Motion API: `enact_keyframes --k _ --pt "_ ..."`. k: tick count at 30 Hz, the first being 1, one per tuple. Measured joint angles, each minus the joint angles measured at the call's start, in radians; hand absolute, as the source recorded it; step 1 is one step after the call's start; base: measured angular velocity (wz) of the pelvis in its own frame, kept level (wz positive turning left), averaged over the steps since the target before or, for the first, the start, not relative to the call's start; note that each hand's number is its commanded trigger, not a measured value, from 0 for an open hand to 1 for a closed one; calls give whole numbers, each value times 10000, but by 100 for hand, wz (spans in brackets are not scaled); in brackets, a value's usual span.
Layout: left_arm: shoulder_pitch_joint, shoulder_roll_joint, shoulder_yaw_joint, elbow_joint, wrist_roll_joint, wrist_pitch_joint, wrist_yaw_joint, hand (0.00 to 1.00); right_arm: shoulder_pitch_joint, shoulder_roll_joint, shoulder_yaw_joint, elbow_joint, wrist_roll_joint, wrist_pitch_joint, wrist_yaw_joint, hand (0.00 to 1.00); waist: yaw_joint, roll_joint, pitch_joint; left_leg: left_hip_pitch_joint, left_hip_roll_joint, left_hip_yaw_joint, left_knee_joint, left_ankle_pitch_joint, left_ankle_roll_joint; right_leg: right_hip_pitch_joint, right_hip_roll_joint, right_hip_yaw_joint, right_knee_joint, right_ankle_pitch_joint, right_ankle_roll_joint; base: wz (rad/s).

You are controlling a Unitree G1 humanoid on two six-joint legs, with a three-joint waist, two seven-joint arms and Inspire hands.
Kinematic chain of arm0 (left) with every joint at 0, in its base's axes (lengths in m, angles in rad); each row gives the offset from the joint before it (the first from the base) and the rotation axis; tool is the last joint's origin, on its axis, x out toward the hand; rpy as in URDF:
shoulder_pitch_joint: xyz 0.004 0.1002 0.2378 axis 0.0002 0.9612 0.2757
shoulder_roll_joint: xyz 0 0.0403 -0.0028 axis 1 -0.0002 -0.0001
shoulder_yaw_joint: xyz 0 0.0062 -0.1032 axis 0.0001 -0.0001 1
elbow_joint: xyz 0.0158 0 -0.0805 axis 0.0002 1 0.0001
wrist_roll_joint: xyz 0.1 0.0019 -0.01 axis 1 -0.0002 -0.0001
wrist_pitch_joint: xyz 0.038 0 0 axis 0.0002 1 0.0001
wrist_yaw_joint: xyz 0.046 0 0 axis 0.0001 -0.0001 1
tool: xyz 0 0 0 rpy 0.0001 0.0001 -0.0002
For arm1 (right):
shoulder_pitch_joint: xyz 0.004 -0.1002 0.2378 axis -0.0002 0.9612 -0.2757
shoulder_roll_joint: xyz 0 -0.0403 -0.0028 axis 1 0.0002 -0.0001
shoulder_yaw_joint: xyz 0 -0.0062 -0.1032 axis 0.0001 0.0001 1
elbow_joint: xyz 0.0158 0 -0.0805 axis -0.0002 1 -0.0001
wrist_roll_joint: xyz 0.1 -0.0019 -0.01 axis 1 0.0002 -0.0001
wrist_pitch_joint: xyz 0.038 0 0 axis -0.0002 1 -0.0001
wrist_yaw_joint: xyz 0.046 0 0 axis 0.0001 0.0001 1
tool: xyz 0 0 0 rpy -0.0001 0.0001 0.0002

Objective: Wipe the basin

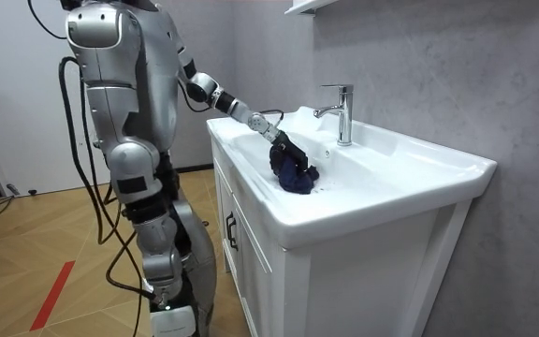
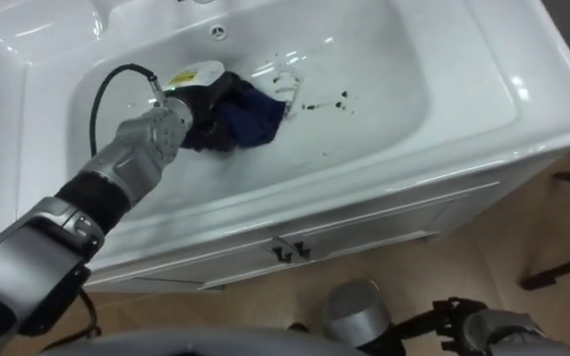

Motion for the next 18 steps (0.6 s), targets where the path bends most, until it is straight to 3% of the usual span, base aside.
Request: enact_keyframes --k 4,8,12,18 --pt "-288 -81 -229 -93 -590 -145 203 100 -187 17 262 -9 76 -73 -4 0 -63 -17 5 -396 -3 5 195 4 9 -344 -36 -26 152 -19 2 12" --pt "-366 -167 -674 -241 -1880 -436 409 100 -215 5 452 -11 615 -144 -26 0 -246 -10 3 -545 -2 21 257 6 10 -392 -35 -180 167 -33 2 11" --pt "-360 -566 -909 -624 -1952 -663 412 100 -214 1 457 5 784 -169 -62 0 -262 -4 5 -653 -6 32 260 6 11 -402 -22 -258 151 -34 1 6" --pt "-373 -784 -1104 -940 -2340 -840 372 100 -206 -34 546 -12 865 -396 -57 0 -269 56 30 -805 28 160 404 5 11 -438 -37 -306 147 -53 -7 6"
